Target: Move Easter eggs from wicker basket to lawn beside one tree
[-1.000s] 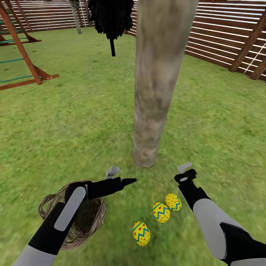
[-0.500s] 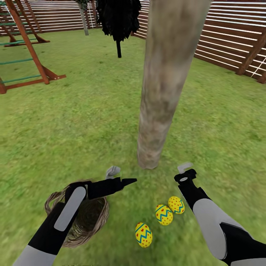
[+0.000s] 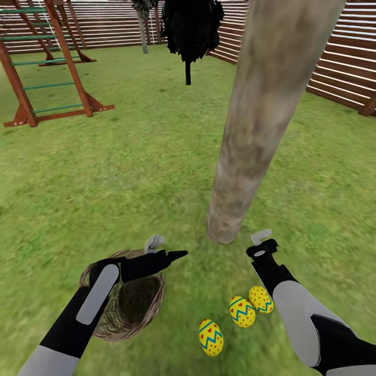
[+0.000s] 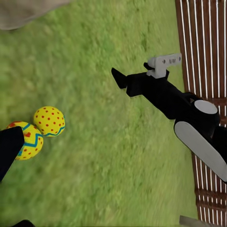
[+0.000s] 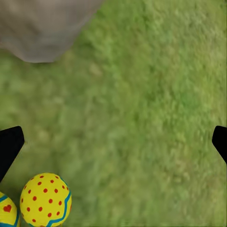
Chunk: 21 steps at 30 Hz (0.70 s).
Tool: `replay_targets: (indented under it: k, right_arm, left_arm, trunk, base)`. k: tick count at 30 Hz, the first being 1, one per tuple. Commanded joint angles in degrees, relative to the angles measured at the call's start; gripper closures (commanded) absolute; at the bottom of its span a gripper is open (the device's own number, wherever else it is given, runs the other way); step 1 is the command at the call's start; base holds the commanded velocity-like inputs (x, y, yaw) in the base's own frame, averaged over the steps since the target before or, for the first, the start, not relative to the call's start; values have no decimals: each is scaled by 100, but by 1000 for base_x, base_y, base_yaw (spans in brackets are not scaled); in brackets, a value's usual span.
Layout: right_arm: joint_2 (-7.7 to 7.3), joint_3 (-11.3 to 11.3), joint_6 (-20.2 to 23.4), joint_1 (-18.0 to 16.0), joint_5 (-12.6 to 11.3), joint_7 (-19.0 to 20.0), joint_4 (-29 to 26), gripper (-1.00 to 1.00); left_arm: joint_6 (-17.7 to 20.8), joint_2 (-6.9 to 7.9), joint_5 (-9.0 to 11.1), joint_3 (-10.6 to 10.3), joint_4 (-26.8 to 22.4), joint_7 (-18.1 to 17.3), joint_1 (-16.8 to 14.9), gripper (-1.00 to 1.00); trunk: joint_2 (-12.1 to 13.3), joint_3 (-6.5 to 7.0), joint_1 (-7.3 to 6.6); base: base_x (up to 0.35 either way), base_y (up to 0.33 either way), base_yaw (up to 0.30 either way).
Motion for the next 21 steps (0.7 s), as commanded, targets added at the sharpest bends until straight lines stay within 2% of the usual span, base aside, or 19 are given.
replay_targets:
  k: [1,3,21]
  right_arm:
    - [5,-21,24,-2,42,-2,-8,-100]
    - [5,-21,24,-2,42,-2,-9,-100]
    - [9,-21,24,-2,36,-19,-13,-100]
  left_arm:
    - [9,3,-35,-3,2,-37,-4,-100]
    - [8,3,-39,-2,4,-37,-4,-100]
    - [-54,3,-59,-2,14,-37,-4,-100]
  trunk:
    - [-43,-15,22]
    - [-124,-38,66]
    - [-124,75,66]
  base:
    - [0,0,213]
    - [0,0,222]
    - [0,0,225]
